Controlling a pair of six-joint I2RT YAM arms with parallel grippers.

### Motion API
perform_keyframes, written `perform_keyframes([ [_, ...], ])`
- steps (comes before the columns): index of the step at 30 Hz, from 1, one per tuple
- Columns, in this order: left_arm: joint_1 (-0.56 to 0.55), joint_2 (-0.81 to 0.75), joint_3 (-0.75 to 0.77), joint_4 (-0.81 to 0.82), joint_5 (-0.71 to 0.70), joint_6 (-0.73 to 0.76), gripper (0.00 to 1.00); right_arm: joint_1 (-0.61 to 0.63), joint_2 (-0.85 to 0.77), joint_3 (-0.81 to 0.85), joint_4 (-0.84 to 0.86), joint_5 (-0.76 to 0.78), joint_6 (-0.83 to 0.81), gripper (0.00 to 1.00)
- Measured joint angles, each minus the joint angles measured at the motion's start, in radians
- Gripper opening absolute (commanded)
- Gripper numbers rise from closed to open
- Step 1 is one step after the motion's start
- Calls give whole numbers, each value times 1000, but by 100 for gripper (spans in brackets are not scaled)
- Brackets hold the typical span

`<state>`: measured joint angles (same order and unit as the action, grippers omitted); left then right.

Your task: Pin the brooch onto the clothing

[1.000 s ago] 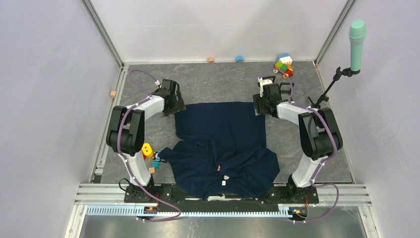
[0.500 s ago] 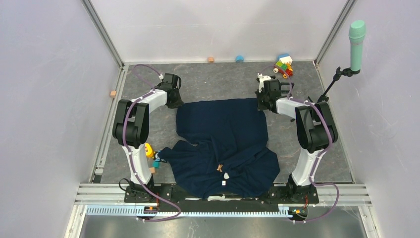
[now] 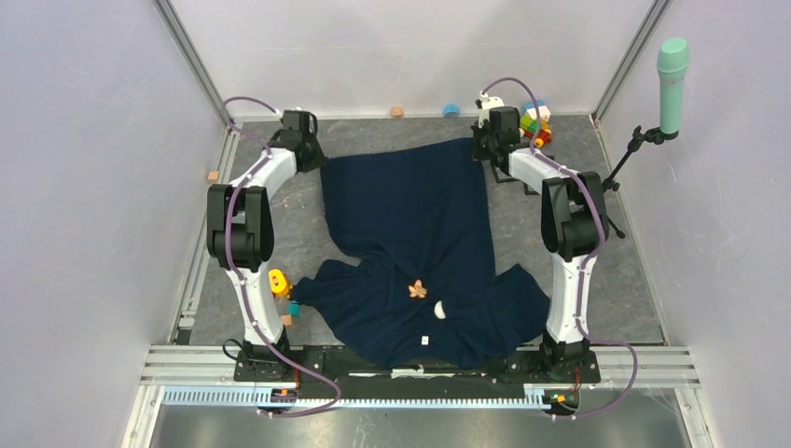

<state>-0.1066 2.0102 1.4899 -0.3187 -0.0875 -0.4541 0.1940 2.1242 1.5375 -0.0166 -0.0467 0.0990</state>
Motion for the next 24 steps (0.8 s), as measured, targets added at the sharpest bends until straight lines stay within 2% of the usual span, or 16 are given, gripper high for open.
perform_keyframes([
  [6, 68, 159, 296, 38, 54, 0, 2, -13, 228, 298, 10, -22, 58, 0],
  [10, 93, 287, 433, 36, 96, 0, 2, -27, 318, 365, 65, -36, 106, 0],
  [11, 96, 322, 465, 32, 106, 0, 2, -32, 333, 365, 82, -40, 120, 2],
  [13, 99, 384, 521, 24, 125, 0, 6, -39, 354, 365, 113, -48, 141, 15],
  [14, 101, 409, 546, 19, 133, 0, 18, -43, 363, 366, 134, -53, 151, 25],
  [16, 105, 449, 584, 11, 150, 2, 54, -51, 377, 366, 170, -67, 164, 41],
  [17, 108, 462, 596, 10, 153, 5, 68, -55, 380, 366, 183, -74, 166, 51],
  [19, 117, 468, 608, 9, 160, 9, 86, -62, 380, 367, 207, -90, 159, 67],
  [21, 126, 467, 614, 13, 169, 10, 92, -66, 379, 372, 234, -113, 147, 78],
  [24, 133, 450, 598, 19, 172, 11, 96, -74, 356, 360, 248, -164, 112, 83],
])
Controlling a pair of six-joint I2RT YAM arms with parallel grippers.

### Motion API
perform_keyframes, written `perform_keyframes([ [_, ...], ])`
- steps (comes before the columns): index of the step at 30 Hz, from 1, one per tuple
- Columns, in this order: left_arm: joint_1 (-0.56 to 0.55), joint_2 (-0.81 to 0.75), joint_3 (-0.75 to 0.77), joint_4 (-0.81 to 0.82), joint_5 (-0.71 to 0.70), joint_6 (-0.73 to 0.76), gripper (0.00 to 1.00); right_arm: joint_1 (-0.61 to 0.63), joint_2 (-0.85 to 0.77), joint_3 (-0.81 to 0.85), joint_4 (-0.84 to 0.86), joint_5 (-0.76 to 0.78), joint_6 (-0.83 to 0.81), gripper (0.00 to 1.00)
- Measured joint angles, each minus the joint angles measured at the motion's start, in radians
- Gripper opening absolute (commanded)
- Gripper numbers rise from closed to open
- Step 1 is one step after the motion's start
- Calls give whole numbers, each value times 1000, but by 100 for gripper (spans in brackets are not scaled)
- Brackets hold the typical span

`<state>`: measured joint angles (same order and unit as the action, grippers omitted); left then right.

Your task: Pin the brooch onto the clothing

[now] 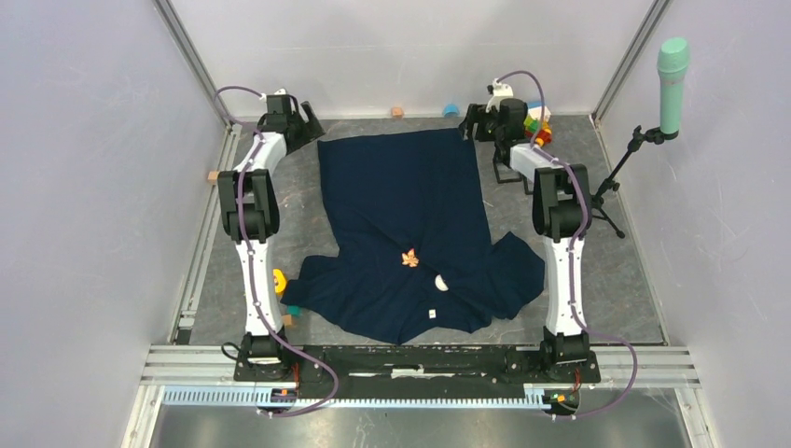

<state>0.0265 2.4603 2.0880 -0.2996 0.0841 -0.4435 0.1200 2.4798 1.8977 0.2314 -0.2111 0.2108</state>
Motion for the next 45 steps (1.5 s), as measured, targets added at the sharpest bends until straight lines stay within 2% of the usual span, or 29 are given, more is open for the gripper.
perform_keyframes([
  [4, 1, -140, -175, 8, 0, 0, 99, 0, -115, -97, -4, -56, -35, 83],
  [7, -6, -331, -366, 21, -4, -1, 99, 1, -233, -182, -21, -78, -54, 82],
  [10, -31, -548, -551, 44, -20, -11, 99, 4, -438, -315, -49, -82, -71, 82],
  [13, -98, -769, -750, 64, -48, -26, 99, 4, -641, -472, -78, -74, -76, 81],
  [16, -185, -919, -931, 76, -64, -47, 99, 4, -815, -635, -128, -53, -77, 82],
  [20, -320, -1028, -1183, 49, -96, -87, 99, 4, -1014, -889, -208, 13, -60, 82],
  [24, -421, -1084, -1335, -22, -144, -112, 100, 4, -1177, -1133, -319, 121, -46, 84],
  [26, -450, -1140, -1391, -54, -167, -126, 100, 2, -1231, -1200, -379, 182, -43, 87],
  [28, -456, -1209, -1437, -70, -189, -143, 100, -7, -1275, -1244, -415, 233, -42, 94],
  [32, -455, -1327, -1516, -64, -204, -192, 100, -32, -1339, -1318, -428, 288, -31, 95],
  [36, -455, -1362, -1571, -42, -202, -244, 100, -43, -1353, -1404, -431, 316, -15, 88],
  [41, -439, -1332, -1601, 6, -163, -305, 100, -44, -1353, -1467, -439, 317, -6, 75],
  [45, -361, -1316, -1634, 122, -114, -358, 100, -45, -1353, -1487, -415, 326, 1, 55],
])
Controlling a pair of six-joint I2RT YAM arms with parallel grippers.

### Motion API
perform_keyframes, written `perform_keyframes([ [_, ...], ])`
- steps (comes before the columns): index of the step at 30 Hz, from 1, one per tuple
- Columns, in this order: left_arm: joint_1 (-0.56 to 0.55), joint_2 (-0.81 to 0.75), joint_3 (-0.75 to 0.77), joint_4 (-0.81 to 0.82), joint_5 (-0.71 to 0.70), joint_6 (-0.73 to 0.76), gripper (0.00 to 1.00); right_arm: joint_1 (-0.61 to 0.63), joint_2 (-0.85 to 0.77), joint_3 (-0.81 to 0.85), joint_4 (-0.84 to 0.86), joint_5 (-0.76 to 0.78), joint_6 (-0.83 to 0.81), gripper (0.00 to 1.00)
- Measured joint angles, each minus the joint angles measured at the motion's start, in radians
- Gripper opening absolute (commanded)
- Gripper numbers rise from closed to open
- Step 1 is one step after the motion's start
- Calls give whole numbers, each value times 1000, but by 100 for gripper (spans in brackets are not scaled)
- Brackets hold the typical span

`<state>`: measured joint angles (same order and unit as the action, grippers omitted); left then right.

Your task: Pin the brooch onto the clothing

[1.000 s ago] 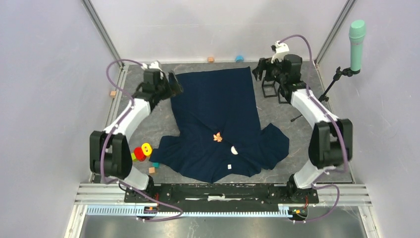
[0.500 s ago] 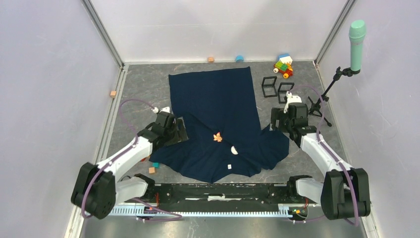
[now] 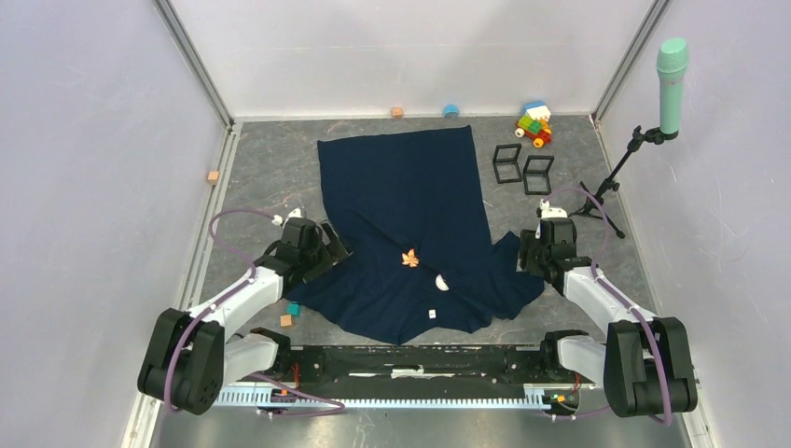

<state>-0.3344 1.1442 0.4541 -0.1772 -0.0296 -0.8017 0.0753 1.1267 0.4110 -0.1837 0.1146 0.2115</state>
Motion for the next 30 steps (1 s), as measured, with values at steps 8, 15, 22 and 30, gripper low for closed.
perform_keyframes([
  [8, 74, -72, -95, 129, 32, -93, 100, -40, 16, -8, 52, 21, 17, 18],
  [15, 124, -192, -142, 60, -14, -122, 100, -107, 16, -21, 84, 56, 36, 11],
  [22, 172, -275, -158, -23, -28, -122, 100, -155, 16, -24, 92, 71, 50, 26],
  [30, 176, -308, -100, -184, -61, -74, 100, -163, -53, -24, 43, 57, 20, 75],
])
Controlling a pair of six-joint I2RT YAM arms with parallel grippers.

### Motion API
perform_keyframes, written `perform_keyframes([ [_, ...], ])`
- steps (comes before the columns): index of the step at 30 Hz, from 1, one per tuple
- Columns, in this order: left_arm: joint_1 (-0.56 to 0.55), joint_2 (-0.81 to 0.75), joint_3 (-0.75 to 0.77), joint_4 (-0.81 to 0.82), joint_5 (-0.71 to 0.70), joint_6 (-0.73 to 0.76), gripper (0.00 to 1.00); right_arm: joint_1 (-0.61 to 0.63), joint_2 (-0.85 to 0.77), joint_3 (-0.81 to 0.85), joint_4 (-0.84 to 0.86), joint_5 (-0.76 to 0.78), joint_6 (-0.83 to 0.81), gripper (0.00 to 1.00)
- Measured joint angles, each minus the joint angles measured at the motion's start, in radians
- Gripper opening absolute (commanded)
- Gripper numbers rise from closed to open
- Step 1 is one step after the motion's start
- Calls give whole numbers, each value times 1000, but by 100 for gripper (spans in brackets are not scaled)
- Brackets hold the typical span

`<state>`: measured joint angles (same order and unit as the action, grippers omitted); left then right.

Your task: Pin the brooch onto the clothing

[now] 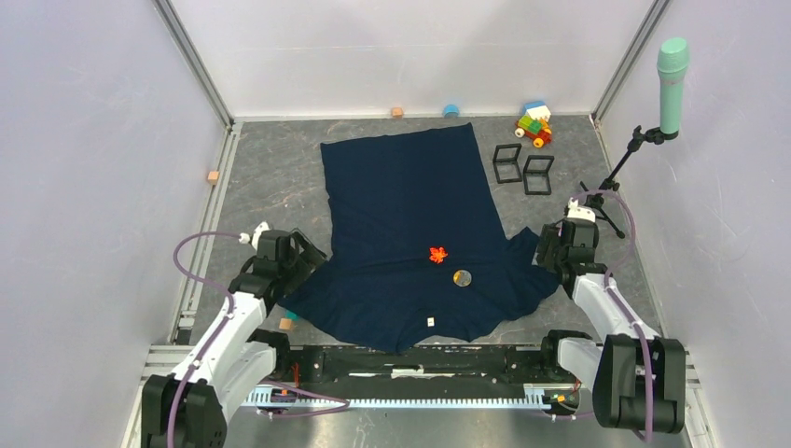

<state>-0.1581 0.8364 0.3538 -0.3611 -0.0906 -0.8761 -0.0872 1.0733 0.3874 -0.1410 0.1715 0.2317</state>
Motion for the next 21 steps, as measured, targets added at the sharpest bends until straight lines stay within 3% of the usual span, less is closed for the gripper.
perform_keyframes([
  [5, -46, -2, 123, -65, -14, 68, 100, 14, -55, 47, -36, -48, -37, 85],
  [10, -246, 40, 227, -31, -33, 100, 100, 106, -41, 120, -10, -144, -62, 85],
  [21, -657, 285, 160, 293, 95, 101, 100, 427, 313, 313, 263, -443, -3, 84],
])
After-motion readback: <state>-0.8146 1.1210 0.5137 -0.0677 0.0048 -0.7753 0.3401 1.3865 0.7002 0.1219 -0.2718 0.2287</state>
